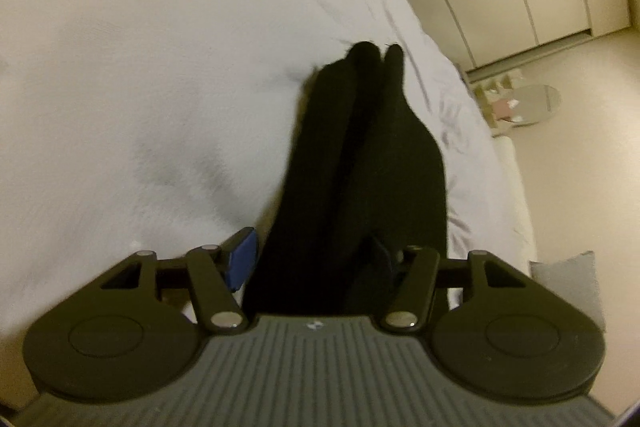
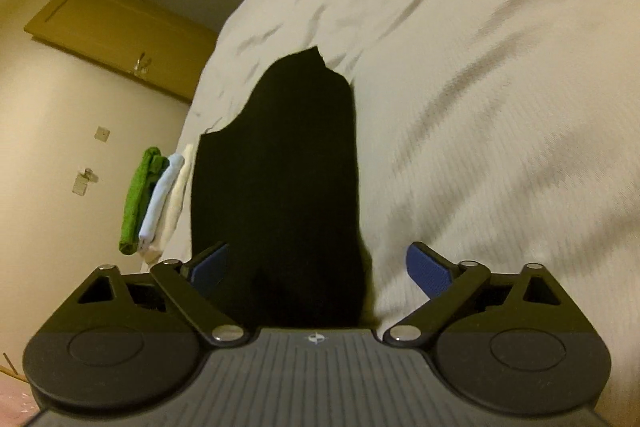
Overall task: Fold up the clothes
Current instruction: 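Grasp the folded black garment with both grippers and lift it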
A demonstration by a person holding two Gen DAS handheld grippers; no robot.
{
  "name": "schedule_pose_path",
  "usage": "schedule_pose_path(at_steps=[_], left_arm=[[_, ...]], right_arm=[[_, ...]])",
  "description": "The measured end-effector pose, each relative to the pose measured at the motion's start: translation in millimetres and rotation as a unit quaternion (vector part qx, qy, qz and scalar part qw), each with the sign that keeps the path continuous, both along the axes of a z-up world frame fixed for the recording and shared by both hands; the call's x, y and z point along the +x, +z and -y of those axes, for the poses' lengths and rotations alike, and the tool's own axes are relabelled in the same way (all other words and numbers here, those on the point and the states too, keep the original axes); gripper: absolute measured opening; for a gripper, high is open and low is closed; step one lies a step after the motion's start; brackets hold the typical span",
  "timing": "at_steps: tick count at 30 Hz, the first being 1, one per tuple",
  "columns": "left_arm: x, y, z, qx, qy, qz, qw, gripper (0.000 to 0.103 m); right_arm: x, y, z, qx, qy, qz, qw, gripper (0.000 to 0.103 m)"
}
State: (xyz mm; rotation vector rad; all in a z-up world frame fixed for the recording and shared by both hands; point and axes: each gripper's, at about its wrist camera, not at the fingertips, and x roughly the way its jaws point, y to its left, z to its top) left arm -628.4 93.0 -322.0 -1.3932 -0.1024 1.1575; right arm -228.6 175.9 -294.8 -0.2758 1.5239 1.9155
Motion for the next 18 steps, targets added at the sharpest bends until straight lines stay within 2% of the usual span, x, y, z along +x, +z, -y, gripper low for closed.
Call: schedule_pose_path(at_steps=[2,6,11,15,18], left_arm=[[0.3,-3.5,-9.3,0.006,-0.014,0.011,0.9998,0.055],[4.9,-12.5,-34.9,0.007,-0.046,0.032,0.9984,0.055],[14.3,-15.4,-64.3,0.01,-0.085,0.031,0.9958,0.052],[17.7,-11.5,-76.8,-0.003,-0.098,0.024,0.9949,0.04],[21.5,0.8,-80.2,-0.016,-0.102,0.004,0.9947,0.033]], right_arm=[[-7.7,-3.0,-12.8,-0.003,0.009,0.007,1.0,0.088],[-17.5,-12.4,-38.5,-0.011,0.029,-0.017,0.999,0.086],[-32.0,-31.8,-69.6,-0.026,0.065,-0.061,0.996,0.069],[-49.3,-39.6,-87.2,-0.022,0.097,-0.063,0.993,0.062],[-52.4,-34.8,-90.5,-0.036,0.093,-0.055,0.993,0.055]])
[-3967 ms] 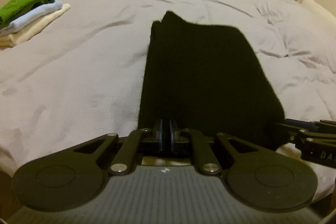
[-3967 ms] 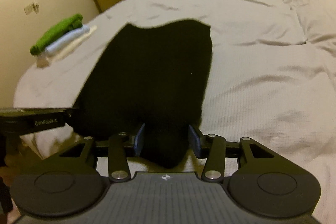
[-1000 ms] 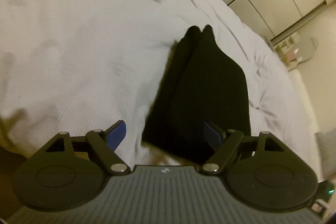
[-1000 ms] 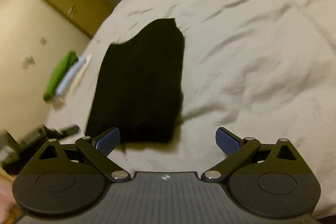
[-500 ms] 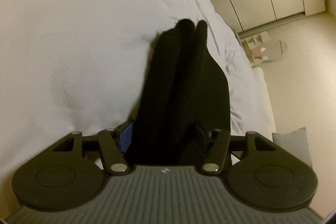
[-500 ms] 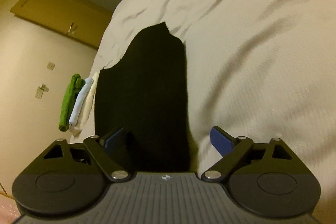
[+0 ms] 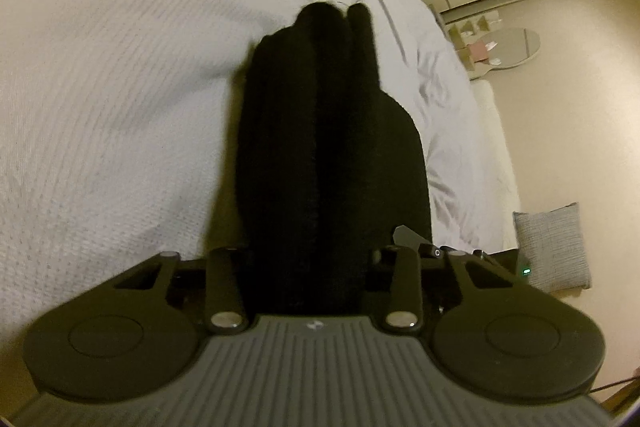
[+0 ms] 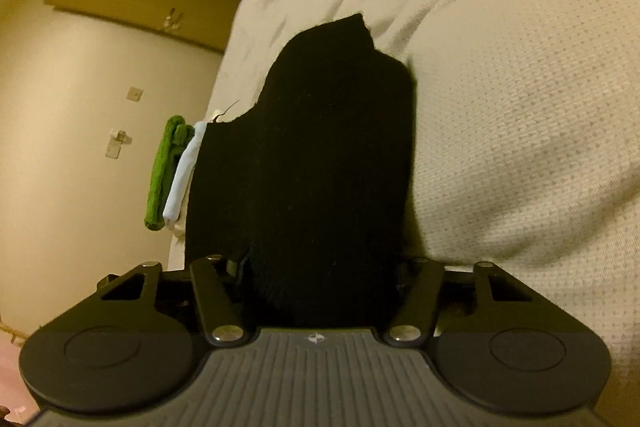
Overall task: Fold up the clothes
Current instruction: 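Grasp the folded black garment with both grippers and lift it, then carry the garment to the towel stack and lower it on top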
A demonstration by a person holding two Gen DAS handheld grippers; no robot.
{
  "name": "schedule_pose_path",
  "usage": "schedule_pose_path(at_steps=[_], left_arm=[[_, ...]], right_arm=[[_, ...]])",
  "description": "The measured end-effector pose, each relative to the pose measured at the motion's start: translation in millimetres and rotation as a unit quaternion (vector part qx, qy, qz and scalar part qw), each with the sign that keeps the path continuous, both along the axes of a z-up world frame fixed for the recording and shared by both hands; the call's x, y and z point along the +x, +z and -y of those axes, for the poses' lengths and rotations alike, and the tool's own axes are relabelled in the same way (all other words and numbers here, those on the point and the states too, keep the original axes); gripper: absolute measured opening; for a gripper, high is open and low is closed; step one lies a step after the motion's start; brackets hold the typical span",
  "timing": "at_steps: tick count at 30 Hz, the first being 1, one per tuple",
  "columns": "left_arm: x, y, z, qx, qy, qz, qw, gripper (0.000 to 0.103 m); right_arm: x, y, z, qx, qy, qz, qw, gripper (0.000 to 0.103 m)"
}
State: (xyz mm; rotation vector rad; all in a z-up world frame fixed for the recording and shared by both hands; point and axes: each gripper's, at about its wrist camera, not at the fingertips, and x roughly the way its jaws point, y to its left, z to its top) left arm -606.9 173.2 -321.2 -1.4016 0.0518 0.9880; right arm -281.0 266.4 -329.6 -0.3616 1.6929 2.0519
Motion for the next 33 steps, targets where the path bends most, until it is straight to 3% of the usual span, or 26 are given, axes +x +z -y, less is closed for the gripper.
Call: schedule_pose_path(at_steps=[3,5,13,18,26,33], left_arm=[[8.2,31.5,-2.9,-0.005,-0.011,-0.055,0.9984,0.03],[4.4,53.3,-5.1,-0.011,-0.012,-0.063,0.9979,0.03],[-55.8,158.2,-13.1,-0.025,-0.009,-0.026,0.9993,0.03],[-113.0,227.5,-15.2,-0.01,-0.023,-0.045,0.9987,0.03],[-174.0,279.1,1.7,0.017,0.036,-0.077,0.9962,0.03],[-214.4,305.3,33.2,0.03,0.122,-0.106,0.9864,0.03]], right_arm=[[-6.7,19.3,2.7,-0.016,-0.011,0.024,1.0,0.051],[-14.5,39.5,4.7,-0.023,-0.013,0.032,0.999,0.049],[-67.2,156.2,2.9,-0.035,-0.031,0.046,0.998,0.047],[-126.0,227.0,11.1,-0.034,-0.056,0.036,0.997,0.047],[-204.8,275.4,-2.7,-0.008,-0.012,0.013,1.0,0.047],[-267.3,296.5,-27.7,0.017,0.06,-0.019,0.998,0.047]])
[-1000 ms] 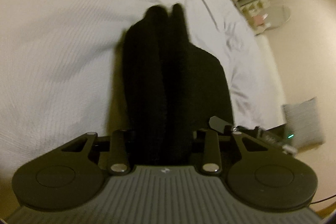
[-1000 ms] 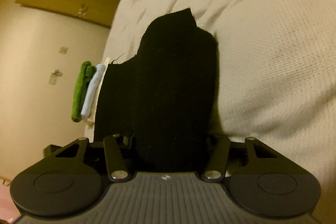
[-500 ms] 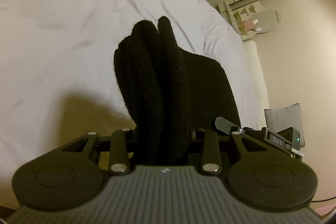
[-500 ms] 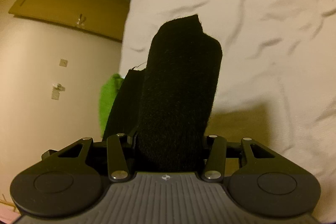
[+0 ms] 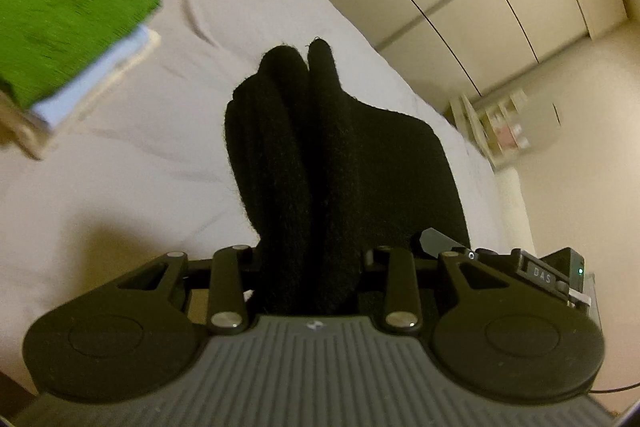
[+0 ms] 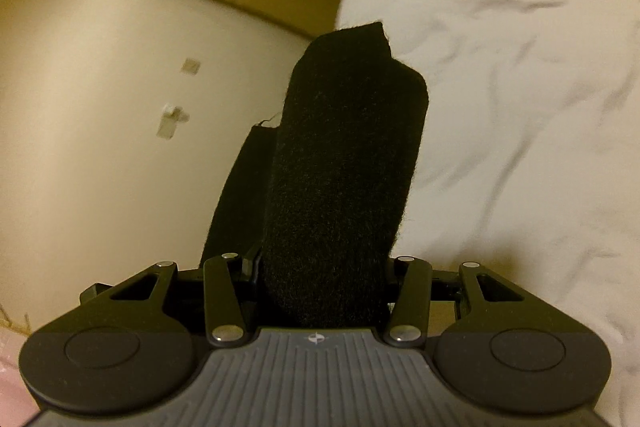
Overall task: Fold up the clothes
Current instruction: 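Carry the garment to the towel stack and lower it on top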
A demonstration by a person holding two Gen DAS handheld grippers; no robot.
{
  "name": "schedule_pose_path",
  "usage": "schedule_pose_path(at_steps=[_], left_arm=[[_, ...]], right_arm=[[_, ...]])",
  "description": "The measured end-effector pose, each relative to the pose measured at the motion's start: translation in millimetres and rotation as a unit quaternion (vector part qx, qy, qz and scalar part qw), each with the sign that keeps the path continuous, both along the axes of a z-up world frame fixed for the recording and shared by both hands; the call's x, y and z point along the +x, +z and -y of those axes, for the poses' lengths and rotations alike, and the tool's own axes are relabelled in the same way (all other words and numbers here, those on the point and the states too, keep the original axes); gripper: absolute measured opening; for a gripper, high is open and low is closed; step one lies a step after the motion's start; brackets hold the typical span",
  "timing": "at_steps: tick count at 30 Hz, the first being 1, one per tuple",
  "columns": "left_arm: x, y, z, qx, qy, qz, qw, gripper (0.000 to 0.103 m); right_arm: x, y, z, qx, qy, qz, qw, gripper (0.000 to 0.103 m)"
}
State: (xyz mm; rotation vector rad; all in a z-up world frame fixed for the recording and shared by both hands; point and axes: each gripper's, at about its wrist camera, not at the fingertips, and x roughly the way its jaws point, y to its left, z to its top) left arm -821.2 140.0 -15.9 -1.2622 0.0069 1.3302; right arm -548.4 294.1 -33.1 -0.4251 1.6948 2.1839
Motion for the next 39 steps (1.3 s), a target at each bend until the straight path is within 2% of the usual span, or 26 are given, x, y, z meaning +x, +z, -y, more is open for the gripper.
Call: schedule_pose_path(at_steps=[7,10,18,23,28,31,37,39], left_arm=[[-69.5,8.7,11.7,0.014,0.033,-0.026,0.999,0.03],[-121.3,8.5,7.9,0.014,0.028,-0.027,0.9991,0.03],[-259.4,-6.0,-33.6,0.009,-0.033,-0.043,0.9985,0.03],[-320.8,-24.6,-68.1,0.005,-0.053,-0.045,0.9975,0.03],[-356.9,-51.2,-94.3,-0.006,-0.058,-0.05,0.997,0.03],[-376.1,-66.2,-104.8,-0.003,-0.055,-0.045,0.9975,0.03],[-398.0,-96.0,-117.4,0.023,-0.054,-0.044,0.9973,0.031],[-404.8,-117.4,-125.0,0.008,-0.057,-0.04,0.9976,0.033]], right_arm=[[-78.2,8.2,-12.4,0.004,0.032,-0.021,0.999,0.047],[-119.0,5.6,-15.8,0.004,0.03,-0.025,0.999,0.047],[-241.7,-11.6,-12.6,-0.004,-0.031,-0.026,0.999,0.047],[-303.2,-25.0,-19.1,0.002,-0.056,-0.016,0.998,0.047],[-357.1,-50.4,-44.9,0.004,-0.062,0.003,0.998,0.047],[-375.8,-65.8,-52.8,0.007,-0.061,0.013,0.998,0.047],[-410.1,-89.9,-74.2,0.045,-0.065,0.032,0.996,0.047],[-417.9,-98.4,-75.1,0.057,-0.07,0.056,0.994,0.048]])
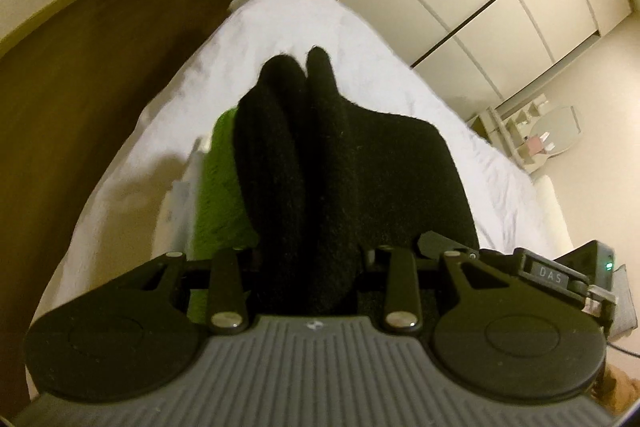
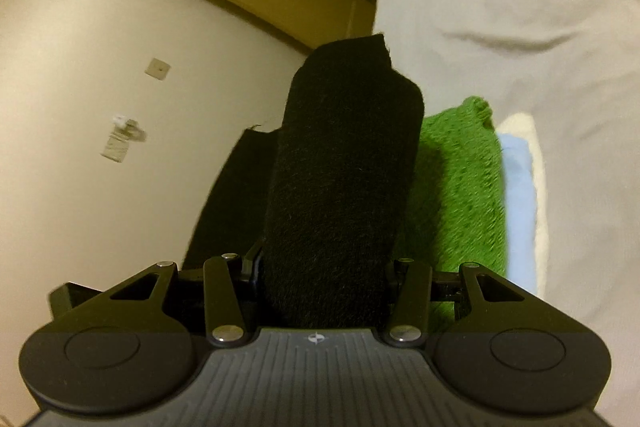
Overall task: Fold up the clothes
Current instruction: 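Carry the garment to the towel stack and lower it on top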
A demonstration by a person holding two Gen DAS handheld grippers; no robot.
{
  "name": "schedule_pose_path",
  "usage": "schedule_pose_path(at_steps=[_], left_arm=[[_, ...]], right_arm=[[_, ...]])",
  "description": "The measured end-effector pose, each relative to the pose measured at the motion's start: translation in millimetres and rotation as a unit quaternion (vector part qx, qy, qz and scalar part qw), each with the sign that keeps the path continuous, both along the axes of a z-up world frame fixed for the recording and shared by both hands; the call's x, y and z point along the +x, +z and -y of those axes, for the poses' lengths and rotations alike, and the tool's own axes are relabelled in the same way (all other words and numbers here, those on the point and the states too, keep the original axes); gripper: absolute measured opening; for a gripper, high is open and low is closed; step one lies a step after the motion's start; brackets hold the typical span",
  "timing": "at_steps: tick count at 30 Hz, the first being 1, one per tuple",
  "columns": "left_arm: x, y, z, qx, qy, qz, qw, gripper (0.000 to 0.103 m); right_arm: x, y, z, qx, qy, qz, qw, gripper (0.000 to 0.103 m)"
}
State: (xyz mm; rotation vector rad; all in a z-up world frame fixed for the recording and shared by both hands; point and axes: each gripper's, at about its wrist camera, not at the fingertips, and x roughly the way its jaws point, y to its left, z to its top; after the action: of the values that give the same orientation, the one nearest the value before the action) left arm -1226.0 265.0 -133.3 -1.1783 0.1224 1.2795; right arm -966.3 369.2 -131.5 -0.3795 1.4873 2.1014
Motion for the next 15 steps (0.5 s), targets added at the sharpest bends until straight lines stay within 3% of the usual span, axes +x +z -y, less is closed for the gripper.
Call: schedule_pose_path(at_steps=[4,7,9,12,15], left_arm=[[-13.1,-24.9,0.2,-0.017,0.007,0.022,0.9996,0.043],[-17.1,-19.0,3.9,-0.024,0.013,0.011,0.9996,0.047],[-17.8,-7.5,5.5,-0.03,0.022,-0.005,0.9993,0.046],[-15.9,20.4,15.9,-0.022,0.048,-0.065,0.9965,0.039],[-4.4,53.3,23.1,-0.002,0.056,-0.14,0.9886,0.024]], right_arm=[[-13.3,-18.8,2.5,-0.017,-0.009,0.068,0.997,0.055],[-15.2,-19.4,5.9,-0.011,-0.014,0.081,0.997,0.068],[-16.0,-11.6,8.3,0.001,-0.006,0.103,0.995,0.069],[-8.4,3.3,13.6,0.021,-0.009,0.129,0.991,0.069],[-0.9,30.6,26.0,0.094,-0.018,0.183,0.978,0.069]])
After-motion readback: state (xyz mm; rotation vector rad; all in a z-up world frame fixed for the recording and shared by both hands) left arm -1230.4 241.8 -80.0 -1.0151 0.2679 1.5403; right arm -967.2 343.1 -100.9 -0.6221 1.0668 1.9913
